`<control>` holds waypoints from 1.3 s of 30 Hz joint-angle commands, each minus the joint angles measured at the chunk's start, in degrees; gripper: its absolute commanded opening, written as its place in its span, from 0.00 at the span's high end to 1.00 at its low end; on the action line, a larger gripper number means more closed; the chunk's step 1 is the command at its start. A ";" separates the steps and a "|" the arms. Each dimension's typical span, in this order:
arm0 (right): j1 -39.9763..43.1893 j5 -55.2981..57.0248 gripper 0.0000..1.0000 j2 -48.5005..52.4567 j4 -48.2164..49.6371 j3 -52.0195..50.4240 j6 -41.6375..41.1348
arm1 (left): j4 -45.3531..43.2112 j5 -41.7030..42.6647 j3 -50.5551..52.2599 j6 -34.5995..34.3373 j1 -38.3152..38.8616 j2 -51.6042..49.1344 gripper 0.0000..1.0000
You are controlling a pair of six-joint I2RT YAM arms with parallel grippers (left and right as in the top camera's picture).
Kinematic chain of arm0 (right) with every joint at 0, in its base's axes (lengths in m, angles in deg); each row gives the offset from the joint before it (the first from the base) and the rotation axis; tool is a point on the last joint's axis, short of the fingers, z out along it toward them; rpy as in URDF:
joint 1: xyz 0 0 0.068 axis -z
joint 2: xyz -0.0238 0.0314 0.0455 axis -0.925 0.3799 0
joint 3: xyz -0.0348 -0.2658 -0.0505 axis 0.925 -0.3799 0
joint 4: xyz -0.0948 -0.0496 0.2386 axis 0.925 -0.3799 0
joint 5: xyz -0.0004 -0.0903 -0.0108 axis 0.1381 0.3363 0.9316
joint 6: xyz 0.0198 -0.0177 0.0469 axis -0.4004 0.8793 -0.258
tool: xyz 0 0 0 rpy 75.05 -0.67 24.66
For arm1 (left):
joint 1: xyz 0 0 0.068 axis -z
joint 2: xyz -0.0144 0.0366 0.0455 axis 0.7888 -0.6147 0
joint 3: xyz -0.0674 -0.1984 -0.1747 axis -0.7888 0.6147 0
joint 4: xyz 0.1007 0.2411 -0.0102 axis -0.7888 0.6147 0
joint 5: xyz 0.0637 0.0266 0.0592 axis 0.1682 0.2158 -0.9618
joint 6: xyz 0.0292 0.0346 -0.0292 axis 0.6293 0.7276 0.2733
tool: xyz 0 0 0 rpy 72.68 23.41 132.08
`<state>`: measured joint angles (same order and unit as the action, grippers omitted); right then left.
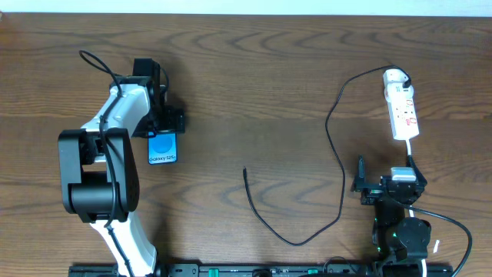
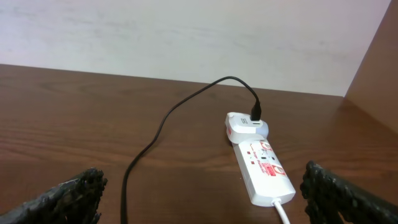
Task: Plug charger to phone and switch on socket
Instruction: 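Close the left gripper on the phone's bottom edge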
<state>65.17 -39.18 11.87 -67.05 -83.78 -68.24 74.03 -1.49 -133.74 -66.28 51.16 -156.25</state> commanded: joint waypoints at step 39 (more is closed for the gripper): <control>-0.59 -0.15 0.01 -0.31 -0.15 -0.07 0.79 | -3.06 -0.33 4.20 -0.11 -0.02 -0.92 0.02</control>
<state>65.17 -39.18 11.87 -67.05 -83.78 -68.24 70.51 -0.12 -131.44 -66.33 51.10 -155.70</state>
